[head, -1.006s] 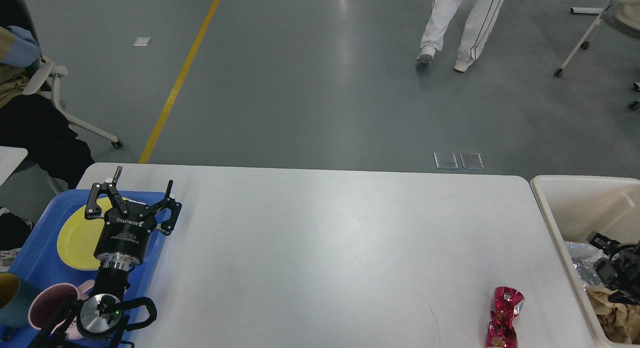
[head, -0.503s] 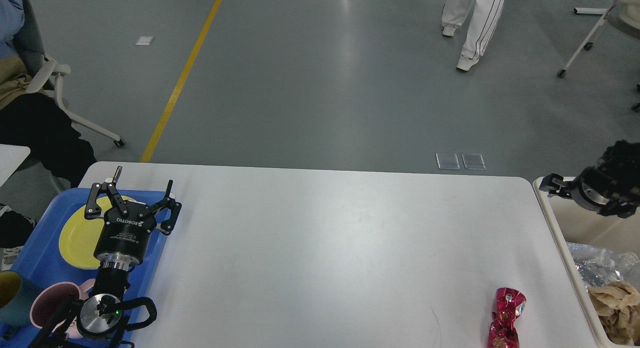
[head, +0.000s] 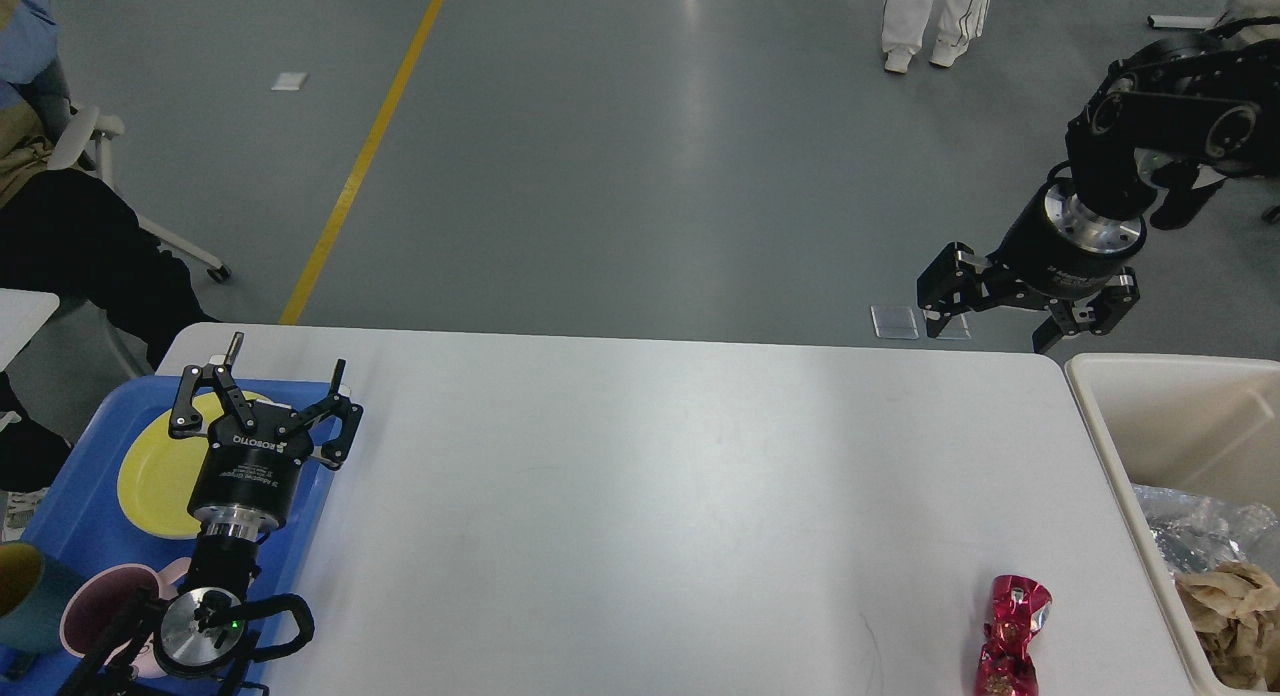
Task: Tidy desktop
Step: 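Raise the right gripper and move it over the red can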
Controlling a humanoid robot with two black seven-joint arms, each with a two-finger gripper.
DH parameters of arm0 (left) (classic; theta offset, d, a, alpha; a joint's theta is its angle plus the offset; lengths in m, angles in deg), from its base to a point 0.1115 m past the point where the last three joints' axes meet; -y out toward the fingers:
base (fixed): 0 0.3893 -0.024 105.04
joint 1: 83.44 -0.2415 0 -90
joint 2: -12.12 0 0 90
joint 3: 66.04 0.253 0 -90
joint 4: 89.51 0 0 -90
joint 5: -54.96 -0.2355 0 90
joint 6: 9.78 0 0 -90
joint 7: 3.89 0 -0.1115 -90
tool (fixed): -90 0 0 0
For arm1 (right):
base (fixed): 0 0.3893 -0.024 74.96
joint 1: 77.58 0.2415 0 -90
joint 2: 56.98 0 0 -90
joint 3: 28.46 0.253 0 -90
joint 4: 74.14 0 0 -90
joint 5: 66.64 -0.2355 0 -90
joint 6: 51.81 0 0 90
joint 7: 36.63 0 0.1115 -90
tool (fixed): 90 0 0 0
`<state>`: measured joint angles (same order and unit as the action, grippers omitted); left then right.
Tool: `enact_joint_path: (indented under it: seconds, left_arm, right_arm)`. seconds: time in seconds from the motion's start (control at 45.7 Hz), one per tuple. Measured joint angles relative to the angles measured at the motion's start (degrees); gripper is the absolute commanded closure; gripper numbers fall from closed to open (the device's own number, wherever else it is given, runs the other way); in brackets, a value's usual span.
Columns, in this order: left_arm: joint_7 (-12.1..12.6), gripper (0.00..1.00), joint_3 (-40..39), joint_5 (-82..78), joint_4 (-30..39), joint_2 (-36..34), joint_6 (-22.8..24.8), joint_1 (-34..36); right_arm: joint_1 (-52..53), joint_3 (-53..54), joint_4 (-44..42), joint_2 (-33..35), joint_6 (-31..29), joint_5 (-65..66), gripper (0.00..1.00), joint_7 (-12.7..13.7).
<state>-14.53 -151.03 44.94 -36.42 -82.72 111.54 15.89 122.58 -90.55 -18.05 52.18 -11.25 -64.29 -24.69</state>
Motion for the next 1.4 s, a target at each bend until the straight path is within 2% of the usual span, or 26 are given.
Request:
enact_joint_path:
  seconds: [0.306, 0.547, 0.591, 0.875, 1.094, 1.4]
  left_arm:
    - [0.0, 0.04, 0.0, 0.0, 0.0, 0.0, 0.0, 0.0]
    - [0.0, 0.04, 0.0, 0.0, 0.0, 0.0, 0.0, 0.0]
    - [0.0, 0.04, 0.0, 0.0, 0.0, 0.0, 0.0, 0.0]
    - [0.0, 0.04, 0.0, 0.0, 0.0, 0.0, 0.0, 0.0]
    - [0.0, 0.04, 0.0, 0.0, 0.0, 0.0, 0.0, 0.0]
    - [0.0, 0.04, 0.0, 0.0, 0.0, 0.0, 0.0, 0.0]
  right_arm:
    - [19.9, -6.1, 20.3, -1.4, 0.5, -8.1, 0.00, -0.1]
    - [33.2, -12.5, 30.3, -4.3, 0.9, -13.7, 0.00, -0.1]
    - [34.9, -13.1, 31.5, -4.4, 0.9, -14.3, 0.03, -0.1]
    - [33.3, -13.4, 33.7, -5.1, 1.6, -14.5, 0.02, -0.7]
    - [30.0, -13.8, 34.1, -4.8, 8.6, -14.5, 0.02, -0.9]
    - [29.8, -13.5, 37.5, -4.4, 8.1, -13.8, 0.04, -1.7]
